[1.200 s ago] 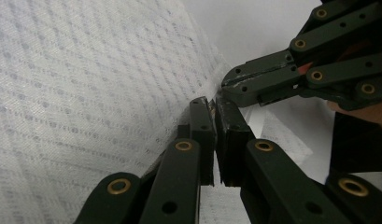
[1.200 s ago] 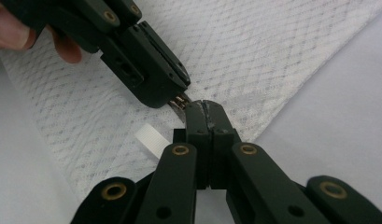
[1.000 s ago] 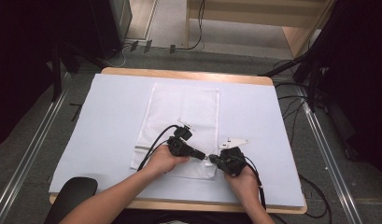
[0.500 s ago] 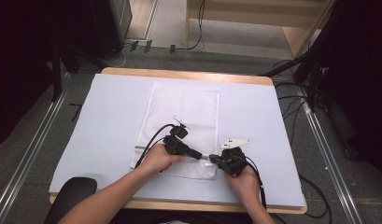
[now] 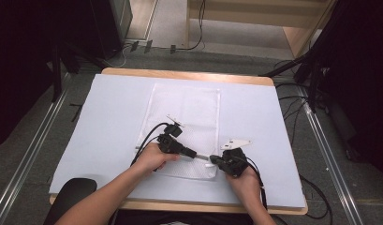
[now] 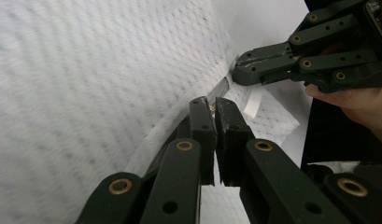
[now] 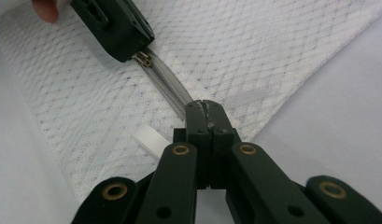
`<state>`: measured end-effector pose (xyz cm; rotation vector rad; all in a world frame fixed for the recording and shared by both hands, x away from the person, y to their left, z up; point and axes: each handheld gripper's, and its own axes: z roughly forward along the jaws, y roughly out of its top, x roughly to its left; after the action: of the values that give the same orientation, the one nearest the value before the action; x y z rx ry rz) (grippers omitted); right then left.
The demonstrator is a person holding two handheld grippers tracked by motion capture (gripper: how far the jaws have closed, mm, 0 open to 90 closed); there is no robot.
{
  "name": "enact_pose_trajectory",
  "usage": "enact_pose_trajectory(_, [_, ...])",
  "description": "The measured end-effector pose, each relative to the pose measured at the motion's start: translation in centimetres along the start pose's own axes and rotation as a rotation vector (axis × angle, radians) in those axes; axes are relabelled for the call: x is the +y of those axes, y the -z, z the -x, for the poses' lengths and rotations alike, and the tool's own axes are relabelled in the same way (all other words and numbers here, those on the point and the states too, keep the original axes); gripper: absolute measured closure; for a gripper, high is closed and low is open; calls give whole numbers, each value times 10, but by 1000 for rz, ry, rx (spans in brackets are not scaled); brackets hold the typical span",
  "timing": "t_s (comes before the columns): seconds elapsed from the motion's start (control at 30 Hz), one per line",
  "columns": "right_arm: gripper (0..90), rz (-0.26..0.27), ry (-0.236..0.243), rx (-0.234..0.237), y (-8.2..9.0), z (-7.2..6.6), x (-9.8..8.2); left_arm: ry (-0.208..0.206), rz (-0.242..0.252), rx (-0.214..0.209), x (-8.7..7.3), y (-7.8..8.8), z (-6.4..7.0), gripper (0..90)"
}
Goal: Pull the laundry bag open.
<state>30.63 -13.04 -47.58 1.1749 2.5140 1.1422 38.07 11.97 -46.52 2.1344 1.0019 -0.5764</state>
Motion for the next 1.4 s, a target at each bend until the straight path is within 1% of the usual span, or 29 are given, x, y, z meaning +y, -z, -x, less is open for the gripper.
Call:
enact_pose_trajectory(0.03, [900,0,-8,2,0,0,0,0,-5,-6,0,1,0,884])
enact_pose_trajectory(0.07, [900,-1,-6,2,0,0,0,0,-1,3,-1,3,1,883])
enact_pose_trajectory(0.17, [900,0,-3,3,0,0,0,-9,-4,7,-2,8,-1,883])
enact_pose_trajectory(0.2, [900,1,-3,4,0,0,0,-4,-6,3,-2,10,-1,883])
enact_pose_trajectory(0.23, [900,3,1,4,0,1,0,-1,0,11,-2,12,-2,883])
enact_pose_trajectory(0.27, [900,3,2,5,0,1,0,-1,-2,6,-3,14,-3,883])
enact_pose_trajectory(0.37, [900,2,2,7,0,1,0,-7,-15,18,-4,20,-4,883])
enact_pose_trajectory(0.4, [900,-1,0,7,0,1,0,-6,-12,28,-6,23,-5,883])
enact_pose_trajectory(0.43, [900,-1,0,6,0,1,0,-1,-17,26,-7,25,-6,883])
enact_pose_trajectory(0.47, [900,-1,-1,6,0,1,0,-2,-14,34,-8,29,-7,883])
enact_pose_trajectory(0.6, [900,-2,3,8,0,1,0,6,0,31,-13,43,-11,883])
enact_pose_trajectory(0.63, [900,-3,3,8,0,1,1,3,0,41,-14,46,-12,883])
enact_pose_trajectory(0.7, [900,-5,5,9,0,1,1,7,-5,48,-17,51,-15,883])
enact_pose_trajectory(0.73, [900,-6,4,9,0,1,1,13,-2,59,-20,54,-16,883])
enact_pose_trajectory(0.8, [900,-8,2,8,0,1,1,22,-3,70,-24,63,-21,883])
enact_pose_trajectory(0.83, [900,-9,2,9,0,1,1,30,1,68,-27,69,-24,883])
enact_pose_trajectory(0.9, [900,-9,5,10,0,1,1,38,4,108,-34,81,-31,883])
enact_pose_trajectory(0.93, [900,-11,5,10,0,1,1,44,0,114,-38,87,-34,883])
enact_pose_trajectory(0.97, [900,-13,7,9,0,1,2,49,4,136,-42,93,-38,883])
enact_pose_trajectory(1.03, [900,-13,16,8,0,1,2,64,14,145,-48,103,-44,883])
enact_pose_trajectory(1.07, [900,-16,15,10,0,1,2,67,16,161,-51,107,-47,883])
enact_pose_trajectory(1.1, [900,-17,16,12,0,2,2,73,19,161,-54,111,-50,883])
enact_pose_trajectory(1.17, [900,-17,17,16,0,2,3,81,18,184,-60,118,-54,883])
enact_pose_trajectory(1.23, [900,-23,16,18,0,2,3,94,25,199,-66,126,-59,882])
enact_pose_trajectory(1.27, [900,-23,14,19,0,3,3,101,28,194,-69,130,-62,882])
enact_pose_trajectory(1.3, [900,-25,16,20,0,3,4,106,34,206,-73,135,-64,882])
enact_pose_trajectory(1.33, [900,-27,14,22,0,3,4,118,43,203,-76,139,-66,883])
enact_pose_trajectory(1.4, [900,-29,17,23,0,3,4,135,61,208,-82,146,-69,883])
